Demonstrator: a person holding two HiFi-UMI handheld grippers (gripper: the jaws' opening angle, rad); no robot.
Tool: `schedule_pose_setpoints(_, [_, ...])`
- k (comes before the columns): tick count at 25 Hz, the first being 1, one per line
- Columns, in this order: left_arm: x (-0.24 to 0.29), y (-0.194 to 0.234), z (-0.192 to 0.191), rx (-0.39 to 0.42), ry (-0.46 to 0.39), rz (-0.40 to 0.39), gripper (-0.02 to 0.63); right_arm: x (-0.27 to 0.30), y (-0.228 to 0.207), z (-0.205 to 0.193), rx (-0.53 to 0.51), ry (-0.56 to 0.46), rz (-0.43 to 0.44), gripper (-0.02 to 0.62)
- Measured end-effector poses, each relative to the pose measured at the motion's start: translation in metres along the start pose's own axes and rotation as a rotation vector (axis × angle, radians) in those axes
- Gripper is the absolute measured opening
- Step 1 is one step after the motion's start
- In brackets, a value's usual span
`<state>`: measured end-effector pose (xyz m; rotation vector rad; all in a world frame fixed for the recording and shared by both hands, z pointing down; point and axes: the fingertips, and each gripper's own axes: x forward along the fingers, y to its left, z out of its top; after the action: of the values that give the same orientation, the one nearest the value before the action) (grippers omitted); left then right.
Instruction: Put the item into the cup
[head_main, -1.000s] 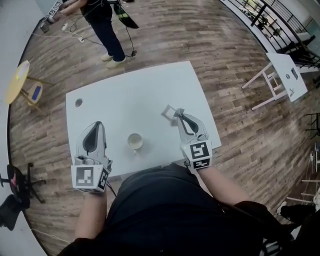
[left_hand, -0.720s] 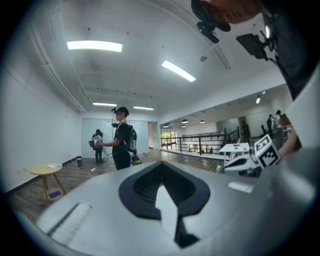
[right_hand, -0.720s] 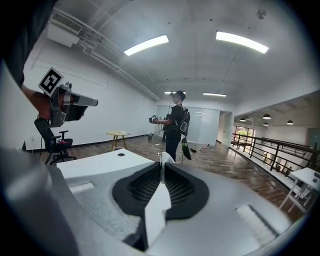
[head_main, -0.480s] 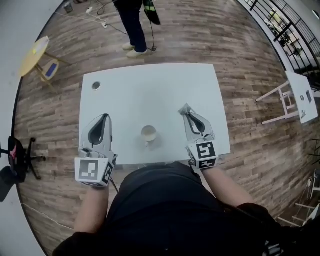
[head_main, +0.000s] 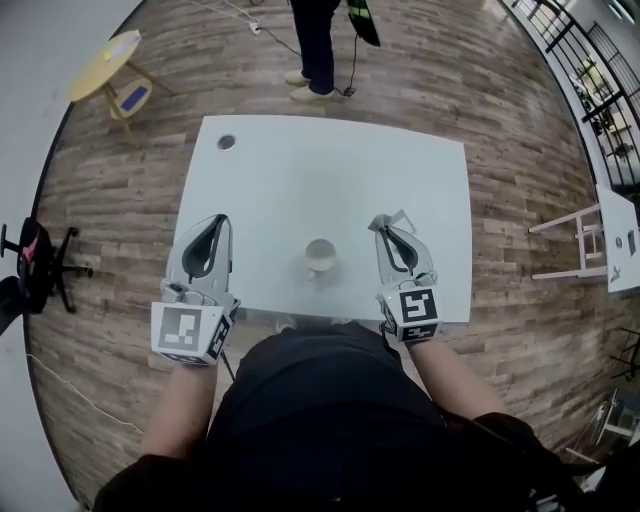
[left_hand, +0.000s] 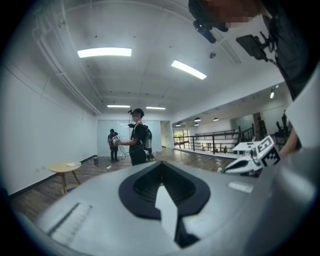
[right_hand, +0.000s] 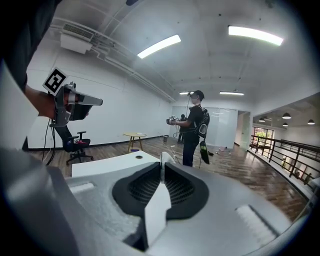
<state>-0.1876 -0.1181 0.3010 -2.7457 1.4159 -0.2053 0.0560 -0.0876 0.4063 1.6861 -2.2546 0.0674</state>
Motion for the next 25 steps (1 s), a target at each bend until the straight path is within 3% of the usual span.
schedule_pose_setpoints(25, [-0.054,0.046,-0.004,-0.025,-0.012,0.188,-0.005,0.036,0.069,0.034,-0.074,-0.089,0.207,0.031])
